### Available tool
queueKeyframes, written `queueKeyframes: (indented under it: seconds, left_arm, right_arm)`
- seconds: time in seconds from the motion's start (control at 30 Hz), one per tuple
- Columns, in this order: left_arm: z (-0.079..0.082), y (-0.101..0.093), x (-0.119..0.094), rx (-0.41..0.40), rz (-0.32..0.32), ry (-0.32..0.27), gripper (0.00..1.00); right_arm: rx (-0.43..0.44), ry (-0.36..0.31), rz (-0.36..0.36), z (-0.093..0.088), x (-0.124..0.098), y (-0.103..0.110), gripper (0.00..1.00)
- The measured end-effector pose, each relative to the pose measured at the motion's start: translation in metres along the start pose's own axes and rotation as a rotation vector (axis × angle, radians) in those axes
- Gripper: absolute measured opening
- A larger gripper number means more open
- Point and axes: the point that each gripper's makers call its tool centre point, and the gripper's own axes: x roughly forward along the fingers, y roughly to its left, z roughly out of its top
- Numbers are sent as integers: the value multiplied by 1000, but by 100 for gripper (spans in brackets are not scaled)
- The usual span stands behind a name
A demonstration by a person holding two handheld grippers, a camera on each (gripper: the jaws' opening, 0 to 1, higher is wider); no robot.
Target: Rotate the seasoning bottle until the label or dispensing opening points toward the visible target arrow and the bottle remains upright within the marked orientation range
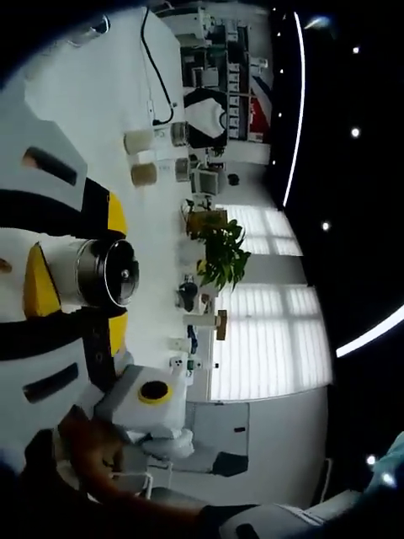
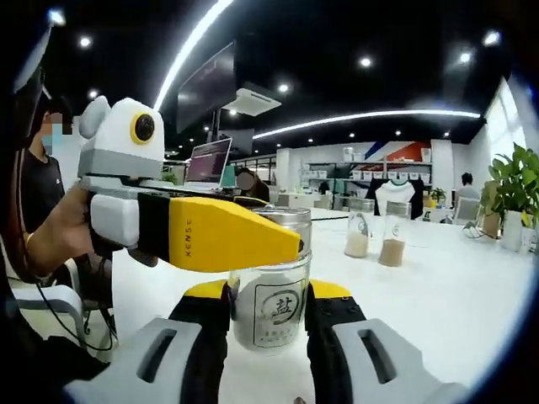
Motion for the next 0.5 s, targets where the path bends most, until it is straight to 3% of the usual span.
queueKeyframes:
  seconds: [0.3, 0.5]
  left_arm:
    - [-7, 6, 2, 31, 168, 30, 34]
    - [-7, 9, 1, 19, 230, 21, 34]
  right_arm:
    - [-2, -8, -105, -6, 2, -6, 32]
    - [21, -33, -140, -4, 4, -8, 32]
